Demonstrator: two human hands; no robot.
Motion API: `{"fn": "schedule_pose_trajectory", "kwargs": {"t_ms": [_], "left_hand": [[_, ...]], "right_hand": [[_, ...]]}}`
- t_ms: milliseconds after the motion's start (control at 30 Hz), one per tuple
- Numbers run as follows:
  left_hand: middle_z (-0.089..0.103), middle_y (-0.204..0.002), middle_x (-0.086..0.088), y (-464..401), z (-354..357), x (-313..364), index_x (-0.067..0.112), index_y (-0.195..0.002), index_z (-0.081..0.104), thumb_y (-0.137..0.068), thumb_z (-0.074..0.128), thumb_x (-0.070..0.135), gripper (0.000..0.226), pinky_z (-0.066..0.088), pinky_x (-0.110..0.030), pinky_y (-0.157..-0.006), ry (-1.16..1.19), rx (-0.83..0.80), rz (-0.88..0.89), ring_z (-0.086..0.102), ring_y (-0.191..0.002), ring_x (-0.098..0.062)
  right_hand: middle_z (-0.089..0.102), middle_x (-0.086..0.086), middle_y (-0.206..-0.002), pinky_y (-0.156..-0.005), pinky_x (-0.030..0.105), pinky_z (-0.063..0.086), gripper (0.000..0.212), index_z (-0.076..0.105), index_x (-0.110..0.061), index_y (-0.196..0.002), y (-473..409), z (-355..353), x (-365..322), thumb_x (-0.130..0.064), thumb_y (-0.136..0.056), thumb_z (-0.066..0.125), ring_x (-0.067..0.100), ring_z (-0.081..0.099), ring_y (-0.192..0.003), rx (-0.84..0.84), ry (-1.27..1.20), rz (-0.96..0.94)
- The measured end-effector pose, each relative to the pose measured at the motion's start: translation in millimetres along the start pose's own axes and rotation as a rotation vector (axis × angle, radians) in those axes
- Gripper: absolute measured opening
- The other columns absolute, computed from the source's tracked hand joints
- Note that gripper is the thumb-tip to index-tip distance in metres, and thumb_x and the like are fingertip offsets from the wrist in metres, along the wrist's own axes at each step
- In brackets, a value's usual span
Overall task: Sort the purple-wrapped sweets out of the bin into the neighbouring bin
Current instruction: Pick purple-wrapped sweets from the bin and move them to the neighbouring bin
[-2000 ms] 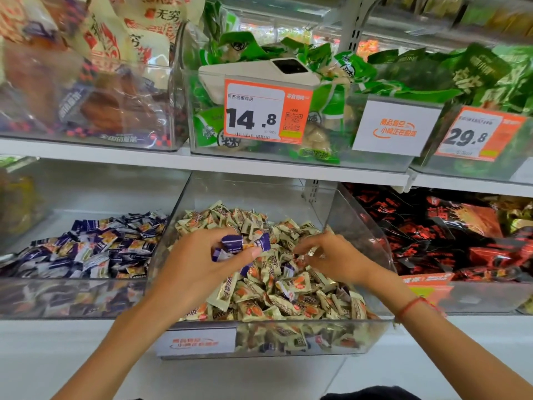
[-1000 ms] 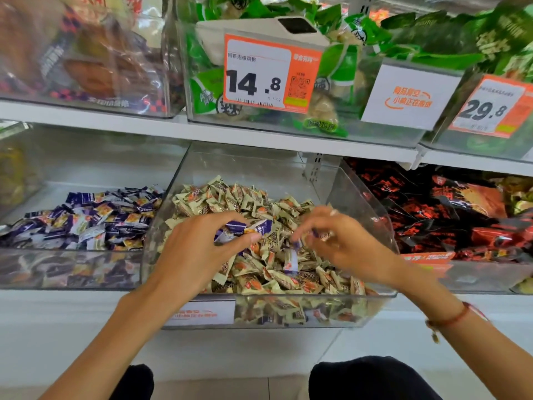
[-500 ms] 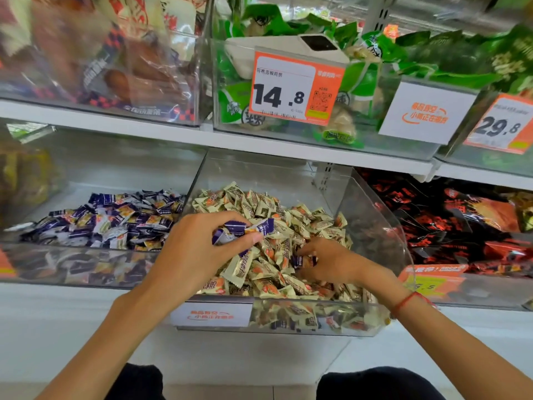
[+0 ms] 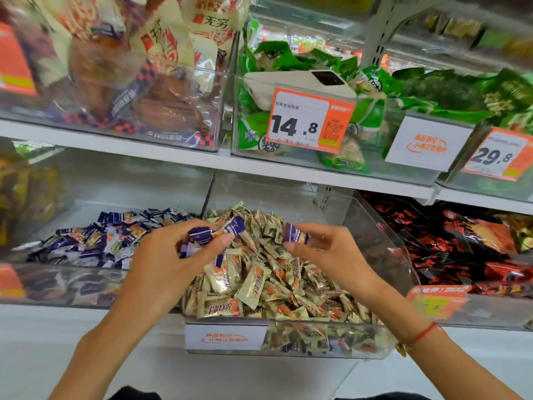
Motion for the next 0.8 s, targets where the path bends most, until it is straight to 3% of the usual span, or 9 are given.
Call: {"fn": "schedule_pose_trajectory", "kwargs": {"t_ms": [133,200,267,333,433,533,633,700,800], "left_hand": [[0.065,-0.059,0.019,1.7,-57.9,-17.0,0.032,-0.075,0.067,-0.078,0.066,0.042,0.011,0.041,-0.007,-0.052,-0.075,0.179,-0.073,0.059,-0.054,0.003],[0.062,-0.052,0.004,-4.6,-87.2,-26.4,0.028,-0.069,0.064,-0.078,0.061,0.05,0.024,0.046,-0.028,-0.053,-0.245,0.264,-0.099,0.059,-0.053,-0.012],[0.058,-0.053,0.0,-19.4,-103.2,-36.1,0.025,-0.068,0.06,-0.081,0.059,0.052,0.03,0.036,-0.03,-0.048,-0.457,0.274,-0.12,0.053,-0.054,-0.022],[0.06,-0.064,-0.001,-38.8,-104.4,-60.0,0.024,-0.082,0.065,-0.084,0.06,0.05,0.027,0.036,-0.03,-0.052,-0.565,0.199,-0.161,0.055,-0.062,-0.022],[0.069,-0.103,-0.005,-51.6,-92.1,-105.7,0.022,-0.123,0.059,-0.087,0.059,0.047,0.044,0.049,-0.035,-0.074,-0.558,-0.09,-0.341,0.065,-0.094,-0.026],[0.067,-0.112,-0.009,-36.5,-76.1,-121.7,0.035,-0.138,0.043,-0.089,0.055,0.05,0.053,0.052,-0.035,-0.078,-0.641,-0.306,-0.398,0.066,-0.09,-0.025],[0.065,-0.12,-0.004,-26.1,-71.3,-108.3,0.037,-0.131,0.051,-0.091,0.053,0.048,0.042,0.053,-0.037,-0.077,-0.732,-0.206,-0.306,0.066,-0.088,-0.024],[0.064,-0.123,0.002,-21.4,-65.7,-80.8,0.037,-0.128,0.055,-0.091,0.054,0.046,0.038,0.053,-0.036,-0.078,-0.746,-0.129,-0.263,0.066,-0.092,-0.022],[0.064,-0.119,0.009,-22.0,-50.3,-21.1,0.043,-0.122,0.058,-0.09,0.053,0.046,0.032,0.049,-0.035,-0.077,-0.729,-0.029,-0.114,0.064,-0.099,-0.019]], "right_hand": [[0.073,0.004,-0.086,-0.073,0.035,0.057,0.03,0.07,-0.022,-0.111,-15.4,74.0,-60.0,-0.016,-0.082,0.074,0.024,0.067,-0.078,-0.09,-0.061,-0.202],[0.065,-0.013,-0.077,-0.063,0.016,0.05,0.029,0.069,-0.019,-0.114,-33.3,110.3,-78.0,-0.013,-0.086,0.071,0.002,0.061,-0.065,-0.115,0.059,-0.326],[0.064,-0.013,-0.087,-0.069,0.007,0.042,0.031,0.068,-0.018,-0.117,-54.8,142.9,-88.3,-0.011,-0.087,0.068,-0.005,0.058,-0.074,-0.155,0.259,-0.391],[0.064,0.002,-0.117,-0.087,0.024,0.046,0.038,0.064,-0.017,-0.122,-76.0,171.0,-89.8,-0.009,-0.085,0.065,0.015,0.06,-0.105,-0.258,0.465,-0.389],[0.052,0.01,-0.135,-0.097,0.039,0.044,0.051,0.051,-0.019,-0.136,-89.2,190.1,-82.2,-0.016,-0.086,0.065,0.03,0.05,-0.122,-0.434,0.697,-0.325],[0.058,0.006,-0.131,-0.102,0.039,0.041,0.041,0.056,-0.023,-0.131,-67.4,167.7,-83.8,-0.024,-0.091,0.062,0.025,0.055,-0.117,-0.338,0.617,-0.407],[0.062,-0.006,-0.124,-0.105,0.025,0.037,0.031,0.061,-0.027,-0.124,-20.6,120.3,-71.4,-0.028,-0.094,0.059,0.007,0.055,-0.114,-0.231,0.424,-0.431],[0.061,-0.016,-0.121,-0.105,0.016,0.035,0.027,0.064,-0.03,-0.12,6.1,78.8,-49.1,-0.03,-0.093,0.059,-0.004,0.05,-0.114,-0.152,0.433,-0.412],[0.063,-0.019,-0.111,-0.094,0.021,0.045,0.021,0.068,-0.033,-0.11,24.9,6.0,-8.1,-0.028,-0.091,0.063,-0.002,0.054,-0.106,0.046,0.546,-0.342]]}}
Point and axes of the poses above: each hand's wrist, its own y-axis away from the middle knuckle, its own z-axis out of the palm, x = y × z, the point moved 6 cm from there along -y, towards the middle knuckle
